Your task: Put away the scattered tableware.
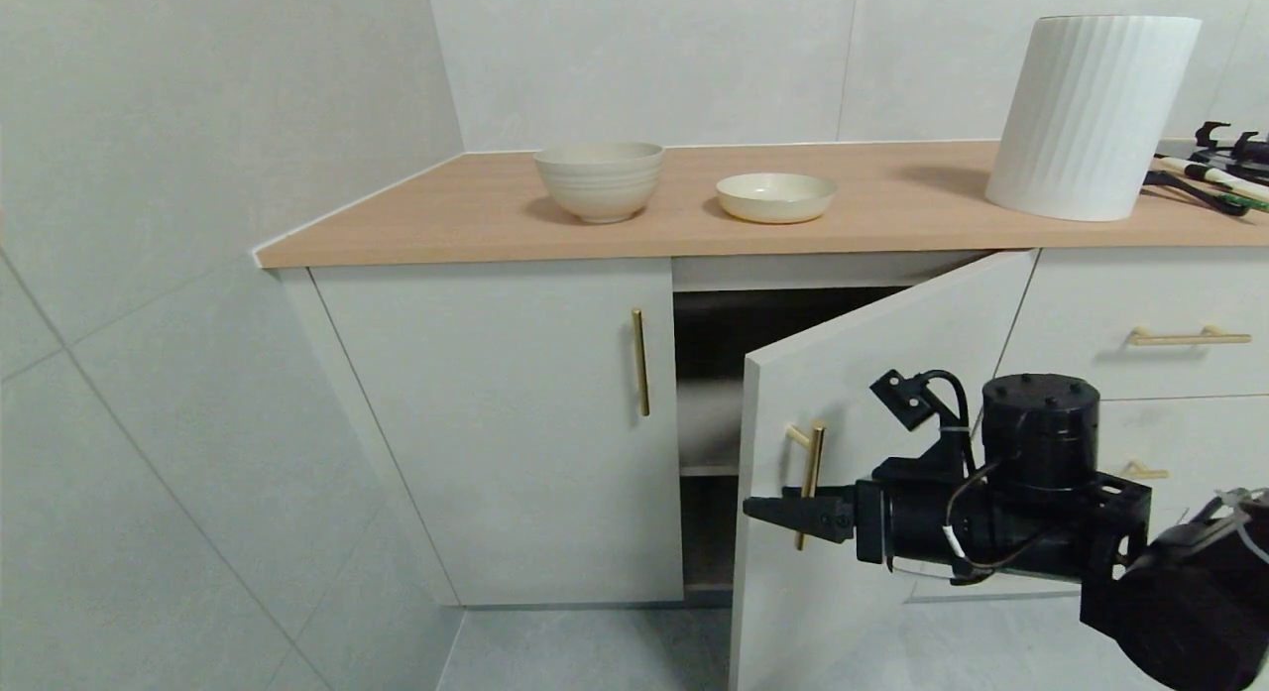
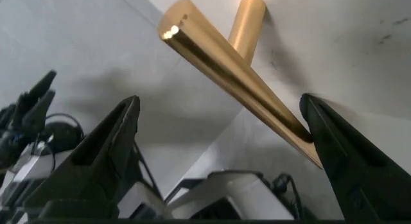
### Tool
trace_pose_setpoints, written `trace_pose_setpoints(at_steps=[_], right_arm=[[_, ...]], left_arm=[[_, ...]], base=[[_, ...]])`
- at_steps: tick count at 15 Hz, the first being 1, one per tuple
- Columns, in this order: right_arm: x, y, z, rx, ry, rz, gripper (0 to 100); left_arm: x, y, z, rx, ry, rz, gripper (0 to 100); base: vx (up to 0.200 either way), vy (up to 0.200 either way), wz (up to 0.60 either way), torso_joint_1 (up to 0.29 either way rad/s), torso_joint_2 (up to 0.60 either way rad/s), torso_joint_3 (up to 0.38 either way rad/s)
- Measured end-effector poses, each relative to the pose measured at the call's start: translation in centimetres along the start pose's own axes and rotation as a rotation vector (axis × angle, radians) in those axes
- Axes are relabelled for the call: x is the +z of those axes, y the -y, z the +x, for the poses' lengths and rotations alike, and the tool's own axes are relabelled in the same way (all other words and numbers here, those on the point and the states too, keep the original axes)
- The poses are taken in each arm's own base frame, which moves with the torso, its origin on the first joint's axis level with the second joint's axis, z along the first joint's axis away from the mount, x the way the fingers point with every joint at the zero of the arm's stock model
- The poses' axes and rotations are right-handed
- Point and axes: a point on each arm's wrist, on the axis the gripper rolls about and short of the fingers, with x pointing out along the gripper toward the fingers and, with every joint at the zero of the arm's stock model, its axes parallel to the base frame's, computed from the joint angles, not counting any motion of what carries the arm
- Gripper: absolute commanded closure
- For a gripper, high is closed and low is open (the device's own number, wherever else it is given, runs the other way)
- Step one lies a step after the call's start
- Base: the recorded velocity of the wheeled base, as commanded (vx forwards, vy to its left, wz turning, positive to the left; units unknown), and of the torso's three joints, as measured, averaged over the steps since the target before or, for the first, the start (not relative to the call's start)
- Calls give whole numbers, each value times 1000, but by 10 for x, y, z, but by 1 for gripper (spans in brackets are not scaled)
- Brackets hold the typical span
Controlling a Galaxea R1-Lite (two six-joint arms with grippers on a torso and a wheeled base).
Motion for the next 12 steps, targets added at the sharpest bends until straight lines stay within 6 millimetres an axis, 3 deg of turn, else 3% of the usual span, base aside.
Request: trace_pose_setpoints(at_steps=[3,7,9,12], right_arm=[[-5,-8,-12,21,25,-21,0],[-9,-12,-18,27,23,-20,0],[-8,-14,-20,36,34,-28,0],[-6,-16,-22,43,42,-37,0]], left_arm=[[17,1,-6,-72,44,-1,0],[80,5,-16,-248,56,7,0],[120,6,-3,-313,13,10,0],[166,9,48,-390,-105,-4,0]], base=[[0,0,0,0,0,0],[0,0,0,0,0,0],[0,0,0,0,0,0],[0,0,0,0,0,0]])
